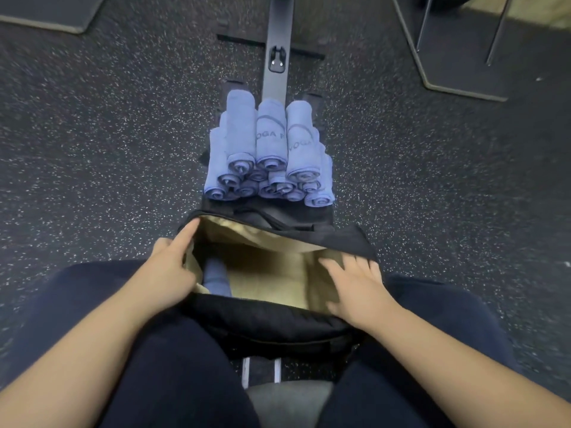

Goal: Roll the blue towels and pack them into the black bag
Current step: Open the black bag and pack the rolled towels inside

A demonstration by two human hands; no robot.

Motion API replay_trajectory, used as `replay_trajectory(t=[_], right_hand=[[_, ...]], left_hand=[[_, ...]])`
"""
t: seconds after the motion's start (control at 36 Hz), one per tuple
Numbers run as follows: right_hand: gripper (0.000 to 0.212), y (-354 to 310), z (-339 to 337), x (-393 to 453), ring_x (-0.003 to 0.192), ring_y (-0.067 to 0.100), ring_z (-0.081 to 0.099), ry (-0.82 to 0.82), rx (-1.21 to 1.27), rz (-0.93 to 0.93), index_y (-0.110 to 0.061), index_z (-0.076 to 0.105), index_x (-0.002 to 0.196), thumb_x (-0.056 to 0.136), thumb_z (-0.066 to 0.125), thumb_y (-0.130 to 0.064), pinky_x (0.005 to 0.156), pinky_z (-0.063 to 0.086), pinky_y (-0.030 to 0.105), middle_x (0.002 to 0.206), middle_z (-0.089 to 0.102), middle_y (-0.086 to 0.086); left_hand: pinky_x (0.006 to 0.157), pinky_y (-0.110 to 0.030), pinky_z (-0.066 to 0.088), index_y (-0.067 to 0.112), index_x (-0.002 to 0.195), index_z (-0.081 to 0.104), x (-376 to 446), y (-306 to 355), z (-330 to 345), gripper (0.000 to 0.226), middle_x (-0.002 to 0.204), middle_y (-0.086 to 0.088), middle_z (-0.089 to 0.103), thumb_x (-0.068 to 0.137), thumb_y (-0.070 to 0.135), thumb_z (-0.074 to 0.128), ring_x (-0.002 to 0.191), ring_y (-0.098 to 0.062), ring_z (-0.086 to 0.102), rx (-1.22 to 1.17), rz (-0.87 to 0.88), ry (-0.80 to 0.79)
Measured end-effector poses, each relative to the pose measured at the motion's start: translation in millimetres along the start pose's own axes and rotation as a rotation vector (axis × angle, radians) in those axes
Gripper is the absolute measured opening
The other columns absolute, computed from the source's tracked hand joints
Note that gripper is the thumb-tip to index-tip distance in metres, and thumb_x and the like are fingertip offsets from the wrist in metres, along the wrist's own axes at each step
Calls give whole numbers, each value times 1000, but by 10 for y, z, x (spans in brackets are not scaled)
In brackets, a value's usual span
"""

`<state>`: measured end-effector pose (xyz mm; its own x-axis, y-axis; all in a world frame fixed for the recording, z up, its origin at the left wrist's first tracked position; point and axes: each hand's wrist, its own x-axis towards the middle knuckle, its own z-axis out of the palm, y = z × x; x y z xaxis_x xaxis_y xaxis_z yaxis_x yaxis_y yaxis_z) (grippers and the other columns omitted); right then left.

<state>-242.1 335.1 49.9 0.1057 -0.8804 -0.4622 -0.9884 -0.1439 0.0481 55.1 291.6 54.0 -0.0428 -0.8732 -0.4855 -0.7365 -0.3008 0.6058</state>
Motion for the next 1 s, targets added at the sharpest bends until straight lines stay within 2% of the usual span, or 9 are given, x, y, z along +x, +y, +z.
replay_trajectory(t=[0.11, 0.31, 0.42, 0.47, 0.58, 0.69, 0.75, 0.89, 1.0], right_hand=[[75, 93, -142, -79, 136, 27, 17, 29, 17, -64, -37, 24, 146, 83, 63, -42, 109, 16, 40, 150, 17, 2], [77, 311, -312, -128, 136, 25, -3, 54, -43, -284, -48, 19, 146, 85, 66, -34, 108, 21, 51, 157, -20, -13], [93, 418, -334, -115, 133, 42, 30, 110, -78, -352, -46, 24, 143, 70, 81, -38, 94, 39, 58, 160, -6, -6], [98, 469, -336, -96, 132, 44, 33, 127, -80, -382, -47, 21, 144, 68, 82, -41, 94, 40, 58, 160, -6, -5], [105, 575, -347, -66, 138, 45, 24, 150, -42, -412, -51, 6, 145, 70, 80, -46, 100, 33, 59, 158, -17, -7], [111, 750, -376, -36, 144, 35, 4, 118, 27, -370, -64, -19, 134, 73, 74, -52, 109, 21, 56, 146, -40, -21], [112, 850, -398, -44, 145, 30, -5, 86, 37, -326, -66, -26, 128, 73, 71, -57, 113, 15, 54, 140, -46, -24], [119, 931, -339, -7, 145, 23, -16, 29, 20, -256, -58, -32, 131, 70, 69, -64, 115, 9, 54, 139, -49, -21], [117, 791, -267, 62, 144, 22, -21, -3, 32, -250, -44, -30, 132, 72, 68, -63, 115, 1, 52, 139, -47, -19]], left_hand=[[85, -18, 28, 40, 150, 18, -16, 46, 29, 86, 104, -1, 37, 82, -3, 49, 94, -14, 42, -8, 42, 9], [90, -27, 34, 42, 149, 20, 36, 92, 94, 86, 106, -4, 43, 80, 3, 54, 101, -16, 43, -16, 93, 41], [92, -37, 47, 50, 141, 27, 129, 60, 74, 86, 102, -4, 54, 67, 17, 54, 92, -21, 59, -52, 103, 9], [93, -43, 51, 52, 139, 28, 208, -1, 80, 89, 102, -5, 59, 59, 21, 51, 88, -20, 63, -69, 117, -19], [97, -40, 47, 47, 144, 24, 208, 93, 103, 93, 113, -3, 56, 60, 16, 47, 99, -22, 59, -57, 85, 12], [82, -27, 37, 46, 145, 21, 98, 311, 196, 88, 107, -4, 45, 72, 4, 47, 94, -20, 50, -2, 150, -2], [81, -23, 31, 42, 148, 18, 18, 392, 260, 90, 107, -1, 38, 77, -5, 47, 95, -16, 43, 35, 170, -34], [88, -26, 40, 47, 147, 15, -42, 376, 337, 91, 107, 6, 38, 77, -2, 47, 98, -16, 50, 85, 181, -123], [79, -22, 38, 52, 146, 11, -23, 284, 334, 96, 102, 12, 37, 77, -1, 52, 87, -2, 48, 82, 132, -155]])
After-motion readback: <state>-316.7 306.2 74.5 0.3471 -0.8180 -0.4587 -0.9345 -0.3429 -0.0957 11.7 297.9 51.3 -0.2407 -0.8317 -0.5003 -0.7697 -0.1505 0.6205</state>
